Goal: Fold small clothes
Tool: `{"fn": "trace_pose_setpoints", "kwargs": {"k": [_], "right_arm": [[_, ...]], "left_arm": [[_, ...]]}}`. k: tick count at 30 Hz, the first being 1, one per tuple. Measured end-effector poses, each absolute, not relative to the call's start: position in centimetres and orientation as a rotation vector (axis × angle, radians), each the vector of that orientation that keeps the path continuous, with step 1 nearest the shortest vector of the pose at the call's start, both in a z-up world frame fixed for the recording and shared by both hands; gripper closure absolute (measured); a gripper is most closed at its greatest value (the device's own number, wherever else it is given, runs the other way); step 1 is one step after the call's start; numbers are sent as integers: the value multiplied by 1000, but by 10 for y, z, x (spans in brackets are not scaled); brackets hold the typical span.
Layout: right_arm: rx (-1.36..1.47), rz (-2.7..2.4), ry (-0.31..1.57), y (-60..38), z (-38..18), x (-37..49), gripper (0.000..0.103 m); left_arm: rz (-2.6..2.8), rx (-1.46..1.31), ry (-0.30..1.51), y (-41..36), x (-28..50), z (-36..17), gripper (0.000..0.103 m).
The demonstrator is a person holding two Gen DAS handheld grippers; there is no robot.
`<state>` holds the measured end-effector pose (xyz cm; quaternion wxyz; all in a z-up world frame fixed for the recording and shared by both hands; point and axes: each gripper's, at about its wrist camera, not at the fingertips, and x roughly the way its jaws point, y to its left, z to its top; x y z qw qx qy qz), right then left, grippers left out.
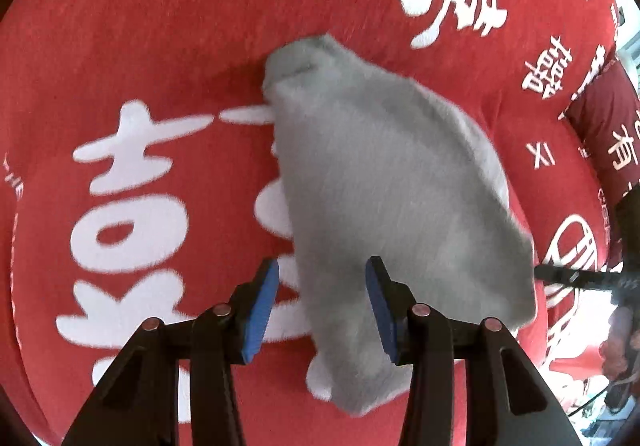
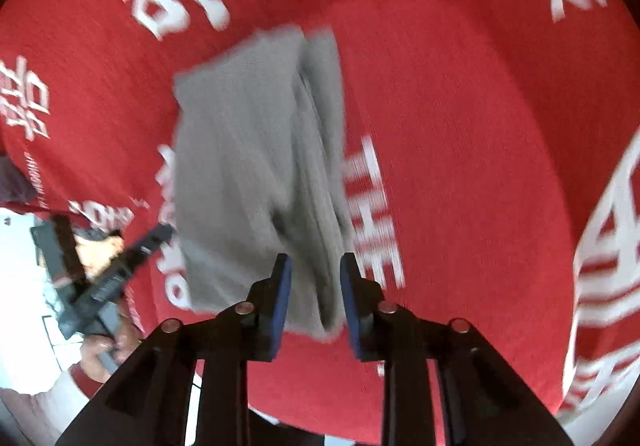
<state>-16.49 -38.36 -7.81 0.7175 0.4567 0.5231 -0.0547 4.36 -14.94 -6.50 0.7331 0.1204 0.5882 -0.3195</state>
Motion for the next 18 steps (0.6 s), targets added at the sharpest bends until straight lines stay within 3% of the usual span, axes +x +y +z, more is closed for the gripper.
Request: {"fn": "trace_pose_setpoints", "kwargs": {"k": [2, 8, 9, 12, 16, 18], "right_arm": [[1025, -117, 1111, -401, -72, -150, 59], [1151, -82, 1098, -432, -109, -80, 58], [1184, -65, 1109, -433, -120, -69, 58], [1090, -43, 1142, -432, -112, -45, 93], [733, -135, 1257, -418, -100, -30, 95], [729, -190, 1304, -426, -113, -32, 95]], "left_arm": [[-710, 265, 1300, -160, 45, -70, 56], [-700, 273, 1291, -167, 37, -78, 55], [-695, 267, 1297, -166, 38, -79, 51], [-677, 231, 1332, -162, 43, -80, 48], [-684, 235, 1337, -166, 42, -84, 46], [-676, 254, 1335, -170, 39, -85, 44]]}}
